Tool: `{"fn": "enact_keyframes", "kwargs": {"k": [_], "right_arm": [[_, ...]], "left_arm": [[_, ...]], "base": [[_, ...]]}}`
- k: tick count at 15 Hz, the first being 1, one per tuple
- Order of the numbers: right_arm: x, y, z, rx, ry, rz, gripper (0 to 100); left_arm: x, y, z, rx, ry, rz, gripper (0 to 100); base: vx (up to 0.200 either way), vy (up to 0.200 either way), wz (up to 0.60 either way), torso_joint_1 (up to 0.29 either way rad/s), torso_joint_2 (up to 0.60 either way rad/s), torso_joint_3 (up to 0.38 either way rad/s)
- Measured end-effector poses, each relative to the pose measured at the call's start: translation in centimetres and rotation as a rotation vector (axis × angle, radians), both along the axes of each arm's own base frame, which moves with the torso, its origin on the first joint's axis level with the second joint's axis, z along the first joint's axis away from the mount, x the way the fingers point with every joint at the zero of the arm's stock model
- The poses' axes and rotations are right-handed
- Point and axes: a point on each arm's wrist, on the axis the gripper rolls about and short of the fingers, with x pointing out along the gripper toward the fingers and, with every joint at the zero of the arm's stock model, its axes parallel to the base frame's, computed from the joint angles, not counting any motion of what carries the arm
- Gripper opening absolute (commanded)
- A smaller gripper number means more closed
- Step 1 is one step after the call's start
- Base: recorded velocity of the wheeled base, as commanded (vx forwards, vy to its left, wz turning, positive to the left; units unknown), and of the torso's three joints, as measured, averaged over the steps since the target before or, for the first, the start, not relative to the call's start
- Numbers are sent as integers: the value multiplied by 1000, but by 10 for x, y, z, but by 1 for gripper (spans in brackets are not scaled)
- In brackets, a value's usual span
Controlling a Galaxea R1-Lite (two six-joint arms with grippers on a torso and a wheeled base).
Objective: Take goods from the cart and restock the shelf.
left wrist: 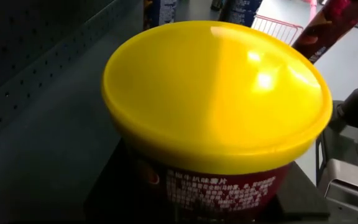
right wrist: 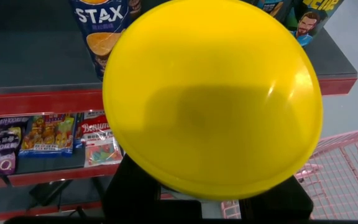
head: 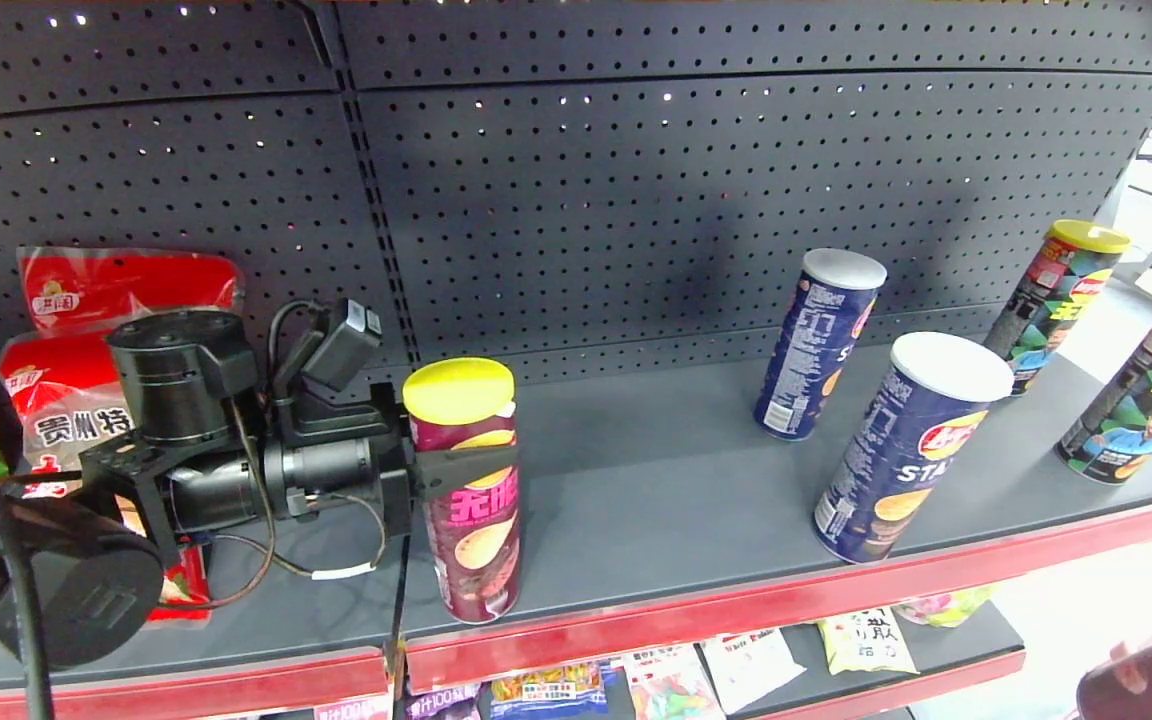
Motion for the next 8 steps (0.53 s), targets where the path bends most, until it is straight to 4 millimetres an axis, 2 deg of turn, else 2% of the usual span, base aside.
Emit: {"fn": "enact_keyframes", "kwargs": {"k": [8], "right_arm": [[4,0,1,-1,16,2,0]], "left_arm": [[-3,1,-5,-23,-16,1,0]], "base": [[0,0,0,0,0,0]]}}
